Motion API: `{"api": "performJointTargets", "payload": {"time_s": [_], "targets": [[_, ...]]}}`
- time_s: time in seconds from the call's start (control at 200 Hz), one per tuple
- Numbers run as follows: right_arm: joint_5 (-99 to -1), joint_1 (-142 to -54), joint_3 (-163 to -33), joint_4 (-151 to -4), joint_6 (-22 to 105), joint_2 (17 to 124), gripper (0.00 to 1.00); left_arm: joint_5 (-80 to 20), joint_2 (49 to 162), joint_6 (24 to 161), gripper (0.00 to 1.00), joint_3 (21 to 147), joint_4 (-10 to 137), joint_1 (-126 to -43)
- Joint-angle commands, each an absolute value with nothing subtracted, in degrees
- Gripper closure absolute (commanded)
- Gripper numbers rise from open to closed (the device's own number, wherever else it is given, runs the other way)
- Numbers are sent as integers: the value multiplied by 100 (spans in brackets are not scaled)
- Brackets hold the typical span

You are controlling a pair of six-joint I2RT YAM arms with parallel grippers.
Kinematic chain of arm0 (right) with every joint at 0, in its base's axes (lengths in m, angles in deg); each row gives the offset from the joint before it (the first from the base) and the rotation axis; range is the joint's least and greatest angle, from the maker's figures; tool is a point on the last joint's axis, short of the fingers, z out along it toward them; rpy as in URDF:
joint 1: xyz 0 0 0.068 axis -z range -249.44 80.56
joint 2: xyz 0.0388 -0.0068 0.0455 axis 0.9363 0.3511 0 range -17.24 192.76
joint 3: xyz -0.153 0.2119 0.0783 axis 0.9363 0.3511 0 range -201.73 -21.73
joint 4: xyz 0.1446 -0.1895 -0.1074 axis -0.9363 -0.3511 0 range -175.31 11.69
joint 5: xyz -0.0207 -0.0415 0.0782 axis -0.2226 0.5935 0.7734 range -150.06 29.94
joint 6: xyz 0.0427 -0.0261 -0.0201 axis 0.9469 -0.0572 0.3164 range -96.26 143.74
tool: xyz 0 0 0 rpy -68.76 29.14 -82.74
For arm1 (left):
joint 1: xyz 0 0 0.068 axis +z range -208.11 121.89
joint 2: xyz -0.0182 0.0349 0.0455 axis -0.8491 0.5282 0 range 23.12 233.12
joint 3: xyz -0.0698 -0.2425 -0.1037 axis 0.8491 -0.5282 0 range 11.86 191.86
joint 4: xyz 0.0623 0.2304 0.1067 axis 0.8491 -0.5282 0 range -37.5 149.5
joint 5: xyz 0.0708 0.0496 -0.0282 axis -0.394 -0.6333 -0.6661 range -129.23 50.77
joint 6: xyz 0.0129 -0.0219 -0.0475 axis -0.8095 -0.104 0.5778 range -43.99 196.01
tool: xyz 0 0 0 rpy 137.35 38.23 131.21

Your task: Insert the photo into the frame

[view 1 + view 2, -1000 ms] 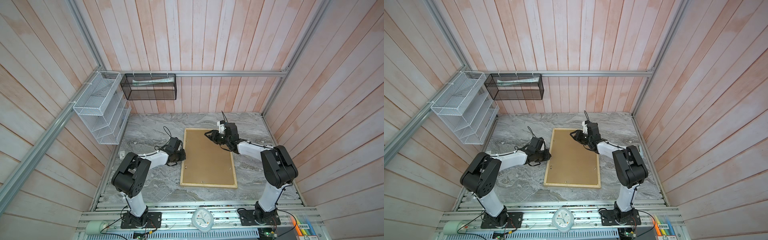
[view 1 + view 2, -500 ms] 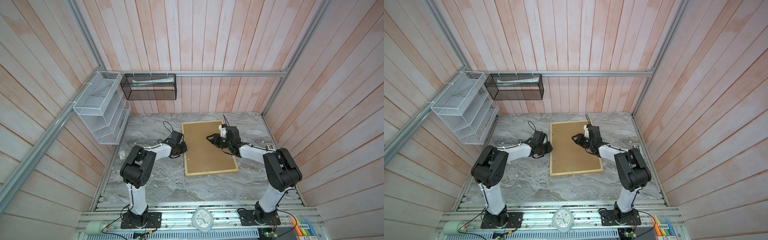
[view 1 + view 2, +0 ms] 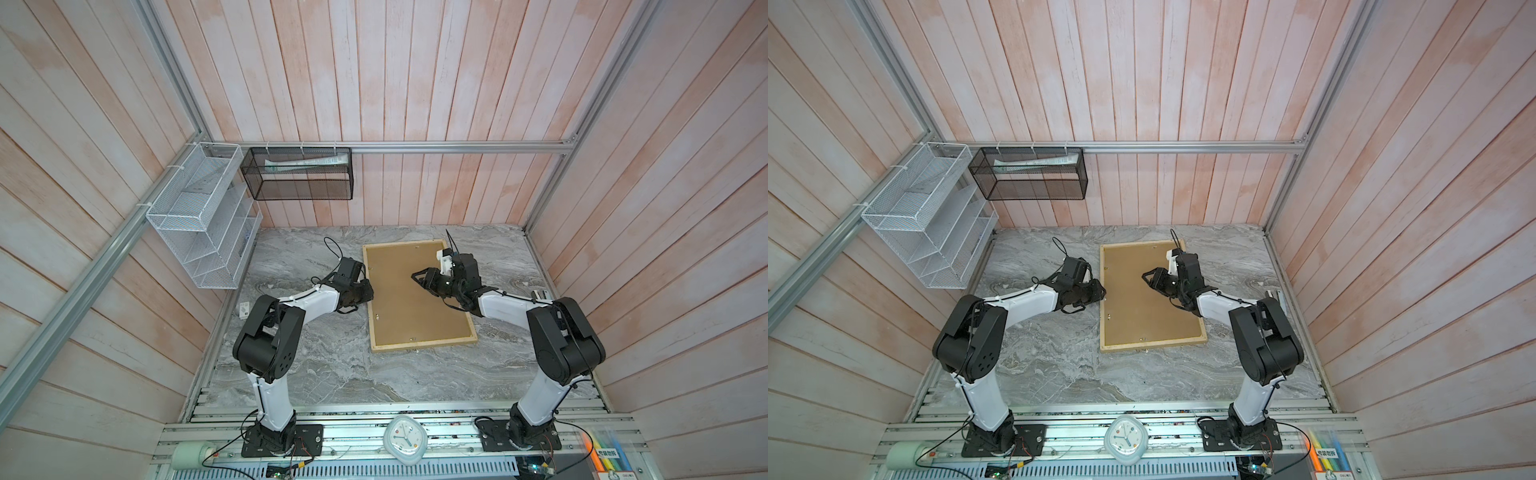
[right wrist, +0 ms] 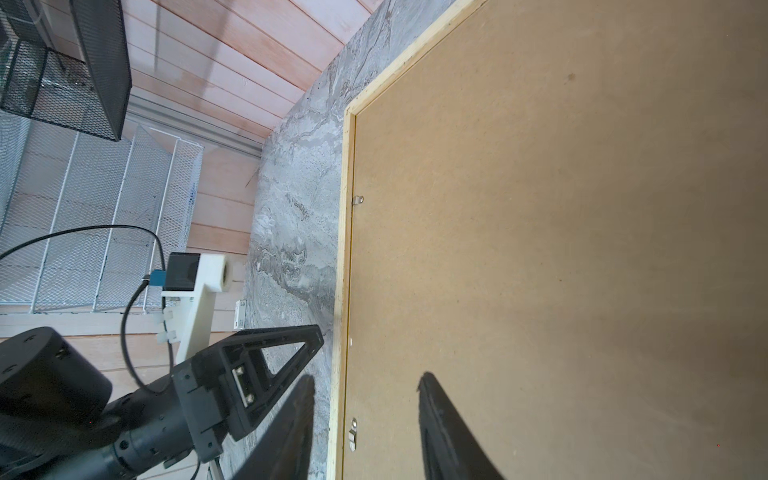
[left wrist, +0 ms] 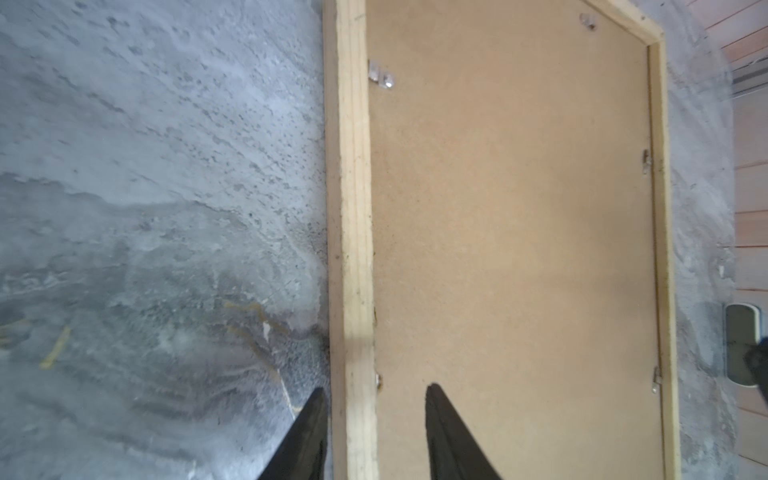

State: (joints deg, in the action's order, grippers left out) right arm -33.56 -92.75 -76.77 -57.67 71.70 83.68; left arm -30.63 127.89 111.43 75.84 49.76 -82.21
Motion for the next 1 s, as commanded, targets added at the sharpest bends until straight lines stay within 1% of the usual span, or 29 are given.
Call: {"api": "performJointTargets", "payload": {"time_s": [0.0, 0.11, 0.195, 0.31, 0.465, 0.575, 0.735, 0.995], "targets": [[-3257, -9459, -7602, -5678, 7175, 8442, 57, -3179, 12299, 10958, 59, 7251, 4790, -8202], [-3186, -9625, -7570, -5699, 7166, 8543, 57, -3228, 11909, 11012, 59, 6783, 4751, -8202], [-3139, -9765, -7525, -5759, 7156, 8632, 57, -3253, 11604, 11231, 59, 6271, 4986, -8266], [-2994, -9987, -7470, -5783, 7194, 8805, 57, -3423, 11179, 11566, 59, 5596, 5462, -8536], [-2889, -10320, -7467, -5801, 7300, 9029, 57, -3595, 10922, 11847, 59, 5133, 5811, -8846], [-2834, -10525, -7474, -5792, 7379, 9129, 57, -3624, 10921, 11907, 60, 5028, 5917, -8996], [-2812, -10731, -7457, -5832, 7443, 9191, 58, -3598, 11096, 11868, 64, 5087, 5917, -9118], [-2617, -10776, -7566, -5991, 7375, 9294, 58, -3762, 11403, 11741, 68, 5371, 5648, -9274]]}}
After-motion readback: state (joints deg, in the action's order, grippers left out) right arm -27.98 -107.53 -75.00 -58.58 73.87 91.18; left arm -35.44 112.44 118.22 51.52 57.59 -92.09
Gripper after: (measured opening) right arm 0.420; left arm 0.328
